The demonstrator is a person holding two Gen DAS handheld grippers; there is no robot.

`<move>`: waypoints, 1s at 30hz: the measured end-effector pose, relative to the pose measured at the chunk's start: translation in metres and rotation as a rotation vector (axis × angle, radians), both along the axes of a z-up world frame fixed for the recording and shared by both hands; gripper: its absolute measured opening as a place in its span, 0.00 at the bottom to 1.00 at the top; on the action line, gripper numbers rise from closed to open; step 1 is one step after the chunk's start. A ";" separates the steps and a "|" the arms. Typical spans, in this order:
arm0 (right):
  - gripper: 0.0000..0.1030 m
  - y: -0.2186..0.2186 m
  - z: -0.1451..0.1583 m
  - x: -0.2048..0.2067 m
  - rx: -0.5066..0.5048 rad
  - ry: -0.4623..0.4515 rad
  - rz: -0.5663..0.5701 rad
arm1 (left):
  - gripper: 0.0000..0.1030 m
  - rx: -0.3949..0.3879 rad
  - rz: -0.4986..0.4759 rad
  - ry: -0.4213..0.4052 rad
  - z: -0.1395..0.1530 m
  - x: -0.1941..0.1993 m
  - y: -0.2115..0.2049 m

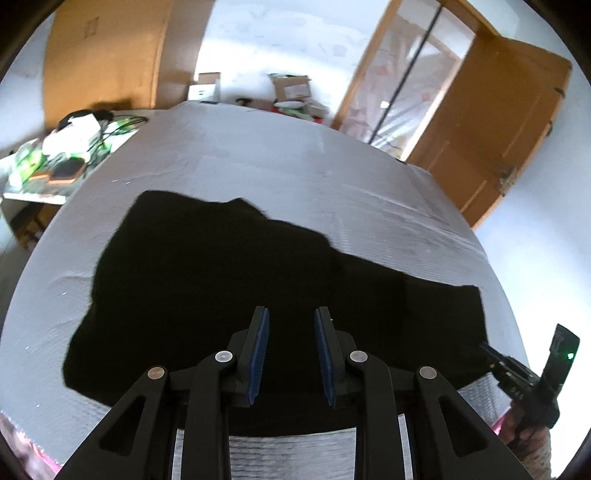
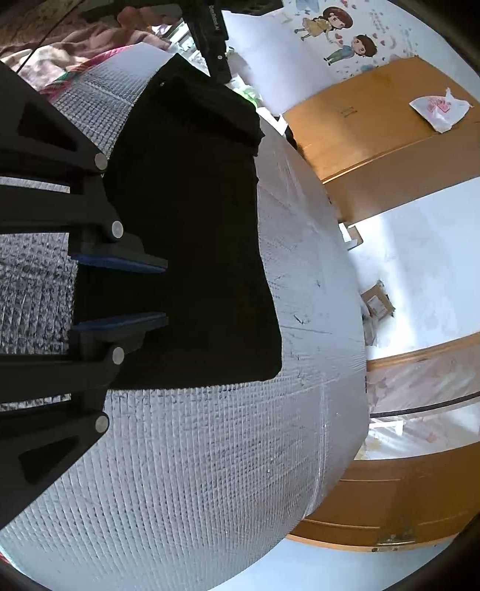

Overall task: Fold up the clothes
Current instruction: 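Smooth the folded black garment on the mat with both grippers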

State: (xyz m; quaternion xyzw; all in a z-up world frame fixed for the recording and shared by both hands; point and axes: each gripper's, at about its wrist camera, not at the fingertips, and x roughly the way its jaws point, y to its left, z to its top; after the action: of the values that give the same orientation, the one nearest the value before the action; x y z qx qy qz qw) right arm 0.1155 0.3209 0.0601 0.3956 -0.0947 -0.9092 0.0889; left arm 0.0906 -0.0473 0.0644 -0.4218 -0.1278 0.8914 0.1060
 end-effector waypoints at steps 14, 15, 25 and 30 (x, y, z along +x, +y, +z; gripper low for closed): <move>0.22 -0.071 0.006 -0.022 0.034 0.006 0.180 | 0.26 0.034 0.057 -0.070 -0.029 0.010 -0.024; 0.22 -0.074 0.005 -0.022 0.050 0.008 0.183 | 0.26 0.031 0.059 -0.072 -0.032 0.012 -0.023; 0.21 -0.070 0.000 -0.016 0.089 -0.011 0.207 | 0.26 0.086 0.072 -0.079 -0.039 0.022 -0.028; 0.21 -0.067 0.001 -0.014 0.147 0.001 0.210 | 0.26 0.085 0.057 -0.078 -0.039 0.028 -0.021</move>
State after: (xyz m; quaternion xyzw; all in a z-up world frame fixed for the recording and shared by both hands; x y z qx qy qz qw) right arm 0.1018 0.2542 0.0609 0.4082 0.0145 -0.8996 0.1546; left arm 0.1184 -0.0686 0.0250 -0.4473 -0.1814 0.8708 0.0933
